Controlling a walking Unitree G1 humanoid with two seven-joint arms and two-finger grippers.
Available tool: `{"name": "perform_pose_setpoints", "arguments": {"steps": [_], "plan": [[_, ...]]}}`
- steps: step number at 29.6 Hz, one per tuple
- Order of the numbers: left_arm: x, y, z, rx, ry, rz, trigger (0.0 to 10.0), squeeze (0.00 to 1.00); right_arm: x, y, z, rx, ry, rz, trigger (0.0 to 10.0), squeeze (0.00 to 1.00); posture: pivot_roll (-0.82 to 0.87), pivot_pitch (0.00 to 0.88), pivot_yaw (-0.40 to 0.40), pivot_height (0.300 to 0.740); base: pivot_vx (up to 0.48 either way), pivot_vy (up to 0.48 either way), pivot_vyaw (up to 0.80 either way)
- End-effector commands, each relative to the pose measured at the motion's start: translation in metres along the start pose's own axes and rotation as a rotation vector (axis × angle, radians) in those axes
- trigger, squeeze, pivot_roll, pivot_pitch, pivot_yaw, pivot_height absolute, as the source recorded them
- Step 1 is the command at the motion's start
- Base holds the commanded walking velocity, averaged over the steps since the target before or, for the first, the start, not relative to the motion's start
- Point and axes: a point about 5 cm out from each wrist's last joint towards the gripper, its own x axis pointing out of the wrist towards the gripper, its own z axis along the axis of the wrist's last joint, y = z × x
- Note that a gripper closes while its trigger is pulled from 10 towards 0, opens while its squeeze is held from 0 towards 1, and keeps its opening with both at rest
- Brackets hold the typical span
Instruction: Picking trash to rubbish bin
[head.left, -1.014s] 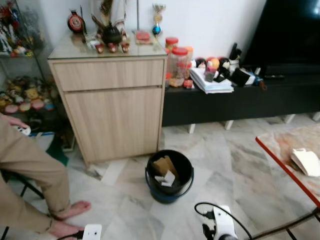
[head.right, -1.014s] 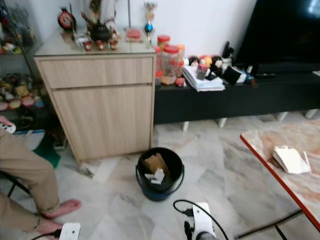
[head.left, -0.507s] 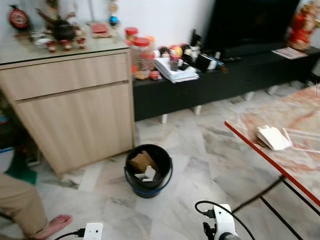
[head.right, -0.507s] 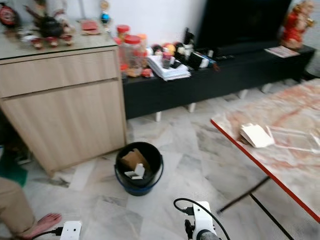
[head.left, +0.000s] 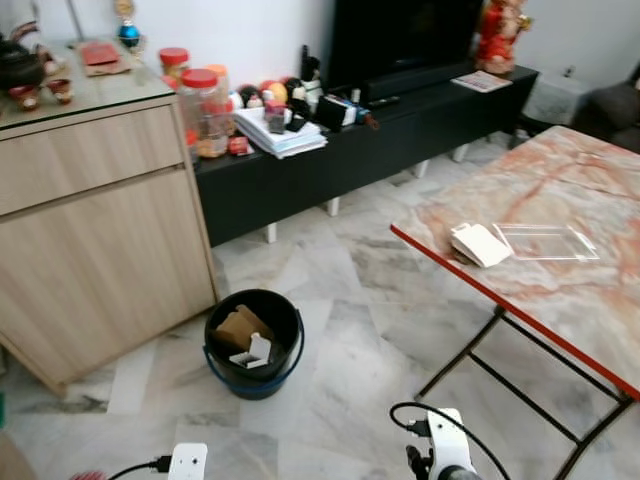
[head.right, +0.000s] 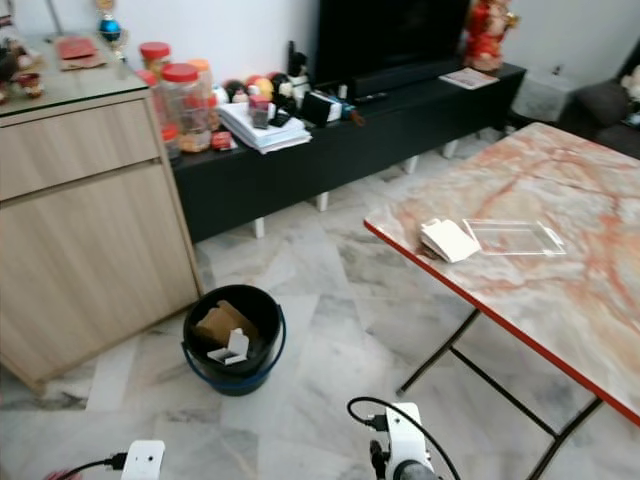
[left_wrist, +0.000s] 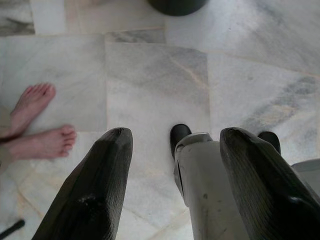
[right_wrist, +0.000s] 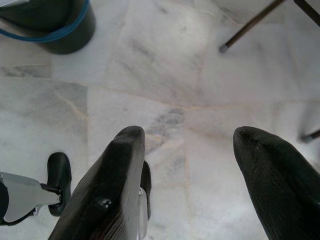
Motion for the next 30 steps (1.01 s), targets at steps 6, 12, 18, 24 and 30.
{"name": "perform_pose_setpoints", "arguments": {"steps": [6, 12, 18, 24, 30], "plan": [[0.0001, 0.002, -0.0006, 0.018, 0.011, -0.006, 10.0, 0.0, 0.0003, 0.0007, 0.0006, -0.005, 0.006, -0.002, 10.0, 0.0, 0.04, 0.0, -0.069, 0.74, 0.0, 0.227, -0.8], [0.0001, 0.0038, -0.0007, 0.036, 0.01, -0.006, 10.0, 0.0, 0.0002, 0.0009, -0.0003, -0.002, 0.009, -0.004, 10.0, 0.0, 0.04, 0.0, -0.063, 0.74, 0.0, 0.137, -0.8], [0.0003, 0.0047, 0.0009, 0.043, 0.002, -0.01, 10.0, 0.0, 0.0001, 0.0011, -0.0011, 0.001, 0.011, -0.006, 10.0, 0.0, 0.05, 0.0, -0.06, 0.74, 0.0, 0.0, -0.8], [0.0007, 0.0061, 0.0014, 0.05, 0.008, -0.007, 10.0, 0.0, 0.0002, 0.0015, -0.001, 0.005, 0.011, -0.006, 10.0, 0.0, 0.04, 0.0, -0.057, 0.74, 0.0, 0.0, -0.8], [0.0008, 0.0063, 0.0027, 0.048, 0.0, -0.007, 10.0, 0.0, 0.0002, 0.0015, -0.0011, 0.007, 0.011, -0.008, 10.0, 0.0, 0.04, 0.0, -0.057, 0.74, 0.0, 0.0, -0.79]]}}
